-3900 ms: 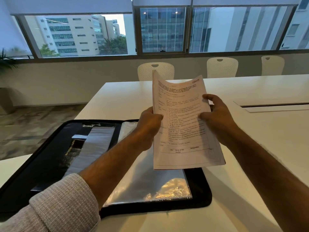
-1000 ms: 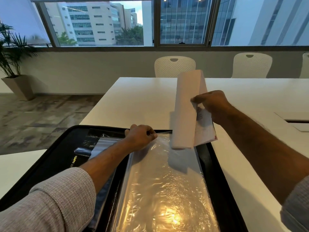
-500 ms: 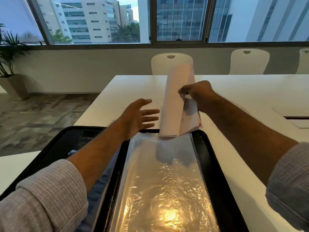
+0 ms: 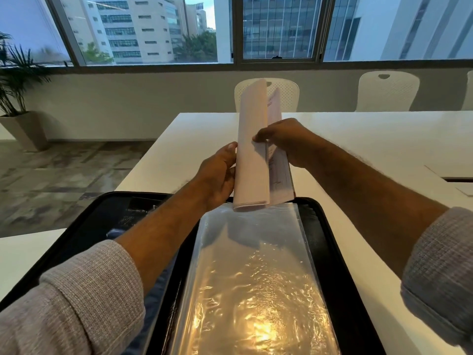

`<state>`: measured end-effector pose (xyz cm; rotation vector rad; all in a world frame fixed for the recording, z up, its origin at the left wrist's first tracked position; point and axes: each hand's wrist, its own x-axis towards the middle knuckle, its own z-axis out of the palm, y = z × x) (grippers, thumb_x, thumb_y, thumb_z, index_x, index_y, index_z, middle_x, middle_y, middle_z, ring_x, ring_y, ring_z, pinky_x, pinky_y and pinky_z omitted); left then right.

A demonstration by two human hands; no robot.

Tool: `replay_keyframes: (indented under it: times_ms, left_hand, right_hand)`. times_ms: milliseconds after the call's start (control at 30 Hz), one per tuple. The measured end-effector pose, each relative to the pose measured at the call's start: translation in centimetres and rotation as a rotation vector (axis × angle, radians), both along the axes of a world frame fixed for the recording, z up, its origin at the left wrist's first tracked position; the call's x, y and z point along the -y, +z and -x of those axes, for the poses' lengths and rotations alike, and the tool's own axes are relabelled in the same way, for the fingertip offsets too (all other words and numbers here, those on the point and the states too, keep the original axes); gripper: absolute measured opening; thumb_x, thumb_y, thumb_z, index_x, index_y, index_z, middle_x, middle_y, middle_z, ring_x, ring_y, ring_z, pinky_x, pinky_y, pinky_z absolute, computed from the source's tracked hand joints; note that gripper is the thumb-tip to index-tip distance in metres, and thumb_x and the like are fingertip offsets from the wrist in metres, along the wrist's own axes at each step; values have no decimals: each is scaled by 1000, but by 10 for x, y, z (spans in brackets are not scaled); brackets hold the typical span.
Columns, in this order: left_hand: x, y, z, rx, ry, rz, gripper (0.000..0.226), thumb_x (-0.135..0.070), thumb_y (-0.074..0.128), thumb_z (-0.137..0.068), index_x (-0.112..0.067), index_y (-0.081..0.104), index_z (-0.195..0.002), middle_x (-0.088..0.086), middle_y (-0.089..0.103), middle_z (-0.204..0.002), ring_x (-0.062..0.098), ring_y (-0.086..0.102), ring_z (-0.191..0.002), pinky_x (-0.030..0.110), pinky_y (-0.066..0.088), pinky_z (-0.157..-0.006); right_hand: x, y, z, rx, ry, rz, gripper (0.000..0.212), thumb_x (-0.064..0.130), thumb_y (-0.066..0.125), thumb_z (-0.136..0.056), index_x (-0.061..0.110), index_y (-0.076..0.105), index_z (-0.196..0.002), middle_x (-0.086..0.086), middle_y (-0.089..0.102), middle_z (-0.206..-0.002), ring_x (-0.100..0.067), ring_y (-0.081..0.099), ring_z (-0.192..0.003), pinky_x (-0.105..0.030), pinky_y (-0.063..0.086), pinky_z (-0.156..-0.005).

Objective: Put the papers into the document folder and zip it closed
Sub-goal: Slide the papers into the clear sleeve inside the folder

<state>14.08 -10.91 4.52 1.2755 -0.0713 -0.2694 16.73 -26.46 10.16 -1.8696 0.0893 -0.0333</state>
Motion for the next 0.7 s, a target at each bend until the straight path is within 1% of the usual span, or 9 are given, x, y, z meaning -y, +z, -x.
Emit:
replay_keyframes:
  times_ms: [67, 133, 167, 233, 300, 467, 533, 633, 700]
  left_hand:
    - [-11, -7, -4, 68, 57, -150, 27, -28, 45, -103, -19, 61, -123, 8, 64, -125, 24, 64, -107, 40, 55, -92]
    - [-26, -18, -7, 260, 95, -636, 22, -22, 55, -98, -20, 67, -118, 5, 66, -122, 17, 62, -97, 21, 52, -82]
    - [-33, -25, -7, 355, 51, -916, 21, -26, 62, -94, -23, 68, -114, 1, 67, -119, 16, 60, -97, 21, 51, -83]
    - [-41, -36, -5, 446, -109, -1375, 30, -43, 67, -88, -32, 66, -116, -7, 64, -119, 17, 56, -109, 35, 42, -97]
    - [-42, -44, -3, 490, -197, -1559, 35, -50, 65, -85, -36, 64, -118, -9, 60, -120, 19, 48, -115, 42, 33, -96]
    - [-38, -50, -6, 478, -125, -1441, 12, -39, 74, -82, -34, 70, -92, -14, 66, -100, 17, 51, -109, 41, 32, -93]
    - [-39, -47, -5, 428, -121, -1297, 12, -33, 79, -78, -28, 70, -84, -15, 69, -89, 13, 59, -99, 42, 37, -99]
    - [-43, -43, -2, 378, -137, -1069, 12, -23, 83, -74, -24, 74, -82, -10, 73, -82, 8, 66, -86, 43, 50, -97]
    - [-43, -42, 1, 377, -169, -1024, 10, -21, 80, -79, -24, 75, -86, -10, 72, -89, 6, 65, -88, 42, 51, -97]
  right_hand:
    - [7, -1, -2, -4, -25, -51, 43, 20, 72, -83, 11, 50, -119, -6, 59, -107, -25, 60, -95, -44, 50, -82]
    - [16, 0, -6, 14, -78, -106, 41, 19, 72, -83, 11, 51, -117, -5, 61, -106, -24, 62, -94, -43, 51, -84]
    - [20, 0, -8, 29, -107, -129, 39, 18, 72, -83, 11, 52, -116, -4, 61, -104, -22, 62, -91, -44, 51, -85]
    - [26, -1, -12, 55, -176, -168, 35, 17, 71, -84, 12, 53, -113, -3, 62, -101, -21, 63, -87, -45, 51, -88]
    - [28, -4, -15, 48, -235, -181, 35, 18, 71, -84, 12, 53, -114, -4, 63, -104, -24, 64, -89, -47, 51, -90]
    - [28, -11, -18, 36, -286, -252, 26, 21, 69, -85, 18, 51, -104, 1, 64, -96, -21, 65, -79, -51, 50, -90]
    - [28, -14, -18, 40, -325, -302, 30, 23, 70, -85, 17, 51, -108, 0, 65, -100, -22, 65, -80, -53, 49, -91]
    - [29, -18, -20, 66, -383, -418, 21, 22, 68, -86, 18, 53, -100, -1, 66, -97, -21, 66, -78, -53, 50, -91]
    - [27, -21, -20, 93, -409, -487, 15, 20, 67, -87, 22, 51, -88, 2, 64, -90, -18, 64, -72, -52, 51, -90]
